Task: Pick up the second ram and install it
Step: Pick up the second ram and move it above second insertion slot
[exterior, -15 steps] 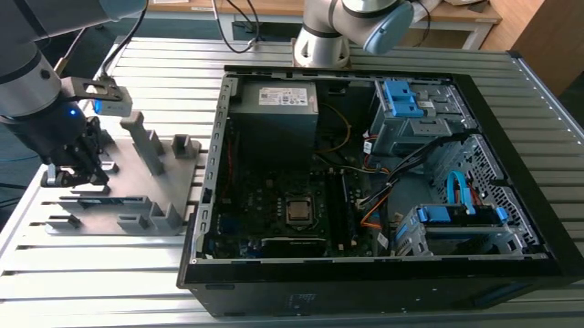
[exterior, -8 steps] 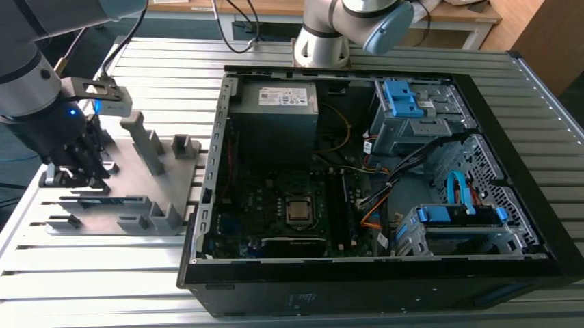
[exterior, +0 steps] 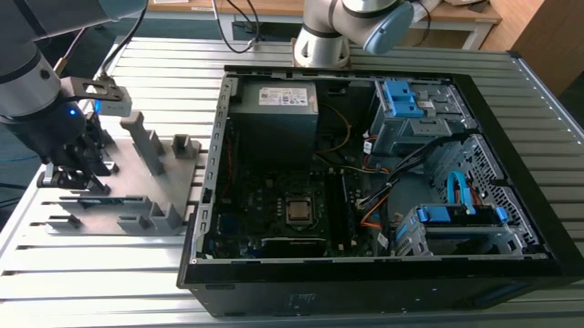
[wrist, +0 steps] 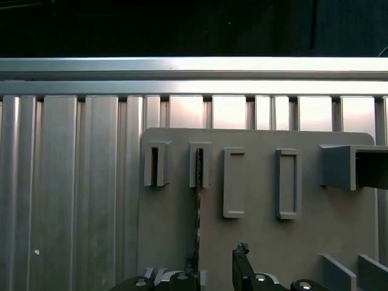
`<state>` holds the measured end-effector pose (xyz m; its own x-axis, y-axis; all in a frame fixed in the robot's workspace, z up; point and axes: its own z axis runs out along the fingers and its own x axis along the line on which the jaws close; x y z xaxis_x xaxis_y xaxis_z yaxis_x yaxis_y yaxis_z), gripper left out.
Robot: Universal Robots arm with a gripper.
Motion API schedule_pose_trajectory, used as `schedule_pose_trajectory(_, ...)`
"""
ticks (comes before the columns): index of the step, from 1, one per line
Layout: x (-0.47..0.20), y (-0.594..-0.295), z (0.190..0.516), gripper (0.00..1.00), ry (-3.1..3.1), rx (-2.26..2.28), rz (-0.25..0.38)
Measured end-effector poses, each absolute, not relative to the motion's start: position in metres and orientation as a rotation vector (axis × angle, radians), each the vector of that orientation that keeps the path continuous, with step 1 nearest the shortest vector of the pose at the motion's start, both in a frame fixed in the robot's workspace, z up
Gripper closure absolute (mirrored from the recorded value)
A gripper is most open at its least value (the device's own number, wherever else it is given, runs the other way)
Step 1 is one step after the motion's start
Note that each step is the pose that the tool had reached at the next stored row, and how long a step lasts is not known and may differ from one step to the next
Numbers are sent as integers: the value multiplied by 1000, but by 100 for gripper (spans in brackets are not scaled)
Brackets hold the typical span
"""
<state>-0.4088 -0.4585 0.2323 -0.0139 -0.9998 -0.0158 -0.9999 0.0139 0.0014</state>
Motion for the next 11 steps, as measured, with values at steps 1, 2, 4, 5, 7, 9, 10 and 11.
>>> schedule_pose_trajectory(1,-409,-459,232,64,2229,-2199,19)
schedule_pose_trajectory(2,-411,-459,232,64,2229,-2199,19)
schedule_pose_trajectory(4,-413,-459,230,64,2229,-2199,19)
schedule_pose_trajectory(5,-413,-459,229,64,2229,-2199,19)
schedule_pose_trajectory(7,-414,-460,227,64,2229,-2199,19)
schedule_pose_trajectory(9,-414,-460,226,64,2229,-2199,19)
schedule_pose_trajectory(10,-415,-460,225,64,2229,-2199,19)
schedule_pose_trajectory(11,-415,-460,224,64,2229,-2199,19)
